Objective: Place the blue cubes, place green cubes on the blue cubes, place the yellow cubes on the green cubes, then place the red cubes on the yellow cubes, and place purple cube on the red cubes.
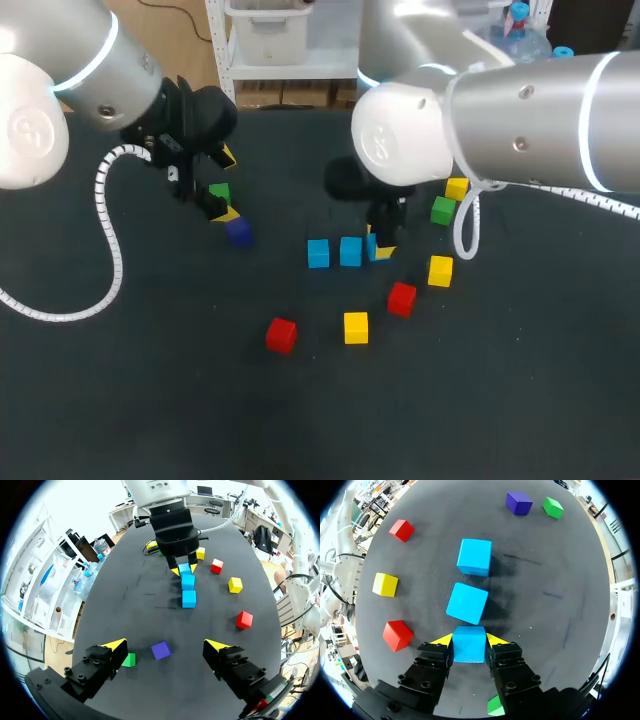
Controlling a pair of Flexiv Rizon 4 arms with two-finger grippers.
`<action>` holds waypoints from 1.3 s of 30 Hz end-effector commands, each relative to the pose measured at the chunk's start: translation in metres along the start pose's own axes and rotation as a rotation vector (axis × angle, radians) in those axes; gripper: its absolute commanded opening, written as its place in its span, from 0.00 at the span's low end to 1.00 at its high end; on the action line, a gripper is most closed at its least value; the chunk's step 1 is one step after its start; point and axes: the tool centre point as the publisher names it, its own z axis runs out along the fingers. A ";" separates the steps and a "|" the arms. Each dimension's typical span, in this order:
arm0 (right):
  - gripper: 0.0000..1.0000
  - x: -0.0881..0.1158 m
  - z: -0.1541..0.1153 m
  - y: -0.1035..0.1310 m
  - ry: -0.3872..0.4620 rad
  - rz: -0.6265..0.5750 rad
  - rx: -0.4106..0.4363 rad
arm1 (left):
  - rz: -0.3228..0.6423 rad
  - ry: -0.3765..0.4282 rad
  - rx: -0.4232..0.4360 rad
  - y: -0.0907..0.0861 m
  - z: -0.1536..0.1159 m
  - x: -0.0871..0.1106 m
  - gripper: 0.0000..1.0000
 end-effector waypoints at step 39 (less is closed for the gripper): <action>1.00 0.020 -0.016 -0.001 -0.048 0.110 0.046 | 0.002 -0.003 0.001 0.001 0.000 0.001 1.00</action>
